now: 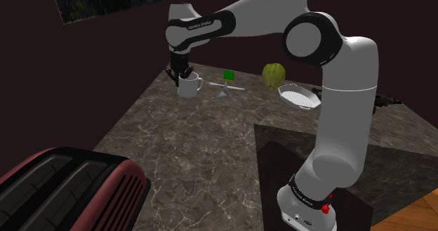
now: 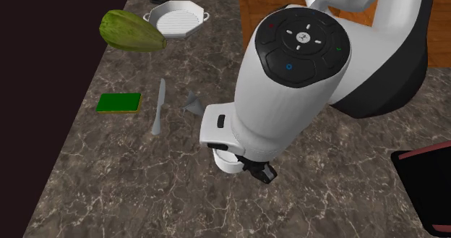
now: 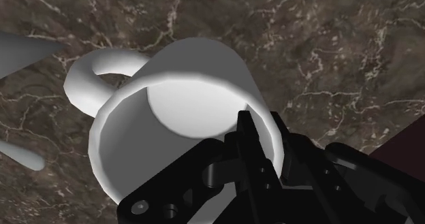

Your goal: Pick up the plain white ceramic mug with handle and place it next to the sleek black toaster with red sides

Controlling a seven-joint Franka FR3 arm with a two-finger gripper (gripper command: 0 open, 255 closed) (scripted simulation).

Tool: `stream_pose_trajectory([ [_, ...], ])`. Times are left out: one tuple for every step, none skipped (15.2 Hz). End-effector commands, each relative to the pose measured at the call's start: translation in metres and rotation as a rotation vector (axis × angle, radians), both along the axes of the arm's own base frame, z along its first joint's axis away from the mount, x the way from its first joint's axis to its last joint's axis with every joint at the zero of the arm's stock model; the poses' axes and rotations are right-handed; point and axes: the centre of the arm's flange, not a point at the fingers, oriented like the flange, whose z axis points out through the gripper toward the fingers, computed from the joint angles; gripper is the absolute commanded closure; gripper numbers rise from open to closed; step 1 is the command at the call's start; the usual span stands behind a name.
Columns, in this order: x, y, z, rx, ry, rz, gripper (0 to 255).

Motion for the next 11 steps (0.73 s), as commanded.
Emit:
stream_pose_trajectory([
  [0.000, 0.000, 0.012, 0.000, 0.000, 0.000, 255],
  [0.000, 0.000, 0.017, 0.000, 0.000, 0.000, 255],
  [0.000, 0.000, 0.022, 0.000, 0.000, 0.000, 255],
  [0.000, 0.000, 0.027, 0.000, 0.000, 0.000, 255],
  [0.000, 0.000, 0.033, 0.000, 0.000, 0.000, 255],
  [0.000, 0.000, 0.038, 0.000, 0.000, 0.000, 255],
  [0.000, 0.000, 0.043, 0.000, 0.000, 0.000, 255],
  [0.000, 0.000, 0.048, 0.000, 0.000, 0.000, 255],
  [0.000, 0.000, 0.054, 0.000, 0.000, 0.000, 255],
  [0.000, 0.000, 0.059, 0.000, 0.000, 0.000, 255],
  [0.000, 0.000, 0.064, 0.000, 0.000, 0.000, 255],
])
